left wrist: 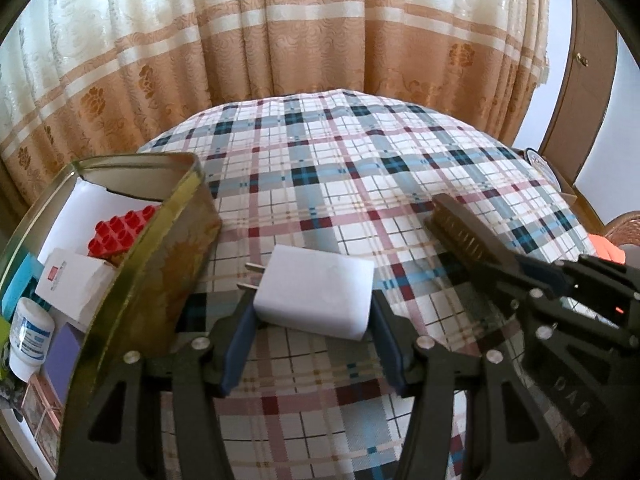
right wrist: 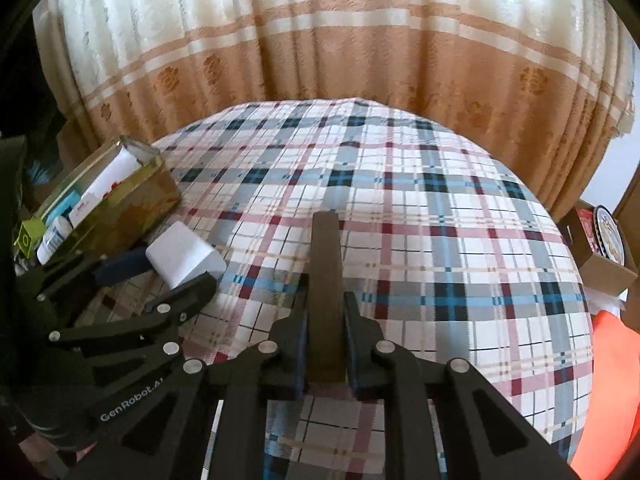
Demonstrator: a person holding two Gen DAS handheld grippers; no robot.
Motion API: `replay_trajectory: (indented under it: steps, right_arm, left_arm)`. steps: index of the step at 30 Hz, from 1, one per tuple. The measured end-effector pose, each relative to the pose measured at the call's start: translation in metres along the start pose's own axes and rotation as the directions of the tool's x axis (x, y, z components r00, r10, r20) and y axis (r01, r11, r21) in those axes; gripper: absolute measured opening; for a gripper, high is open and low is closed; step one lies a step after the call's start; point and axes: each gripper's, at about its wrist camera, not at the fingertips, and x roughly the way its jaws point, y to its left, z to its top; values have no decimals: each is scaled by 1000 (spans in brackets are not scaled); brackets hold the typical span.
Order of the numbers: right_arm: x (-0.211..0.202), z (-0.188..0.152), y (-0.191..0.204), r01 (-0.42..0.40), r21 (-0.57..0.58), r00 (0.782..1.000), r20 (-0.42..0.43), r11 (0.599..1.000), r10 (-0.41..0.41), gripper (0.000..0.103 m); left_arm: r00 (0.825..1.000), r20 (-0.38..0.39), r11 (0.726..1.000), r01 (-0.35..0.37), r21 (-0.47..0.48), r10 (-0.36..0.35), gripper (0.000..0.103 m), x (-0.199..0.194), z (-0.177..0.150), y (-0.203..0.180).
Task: Organize rigid objects
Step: 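Lift the brown bar with right gripper while left gripper lifts the white charger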
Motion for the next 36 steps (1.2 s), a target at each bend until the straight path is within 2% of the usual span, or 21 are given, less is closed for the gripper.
replay_trajectory:
  steps: [25, 36]
  right_arm:
    - [-23, -1, -2, 28, 18, 991, 127, 999, -30, 17]
    - [-28, -2, -3, 36, 25, 987, 158, 999, -39, 17]
  left_arm:
    - [995, 98, 1000, -6, 6, 5, 55, -19, 2, 0]
    - [991, 135, 1000, -12, 2, 12, 55, -25, 2, 0]
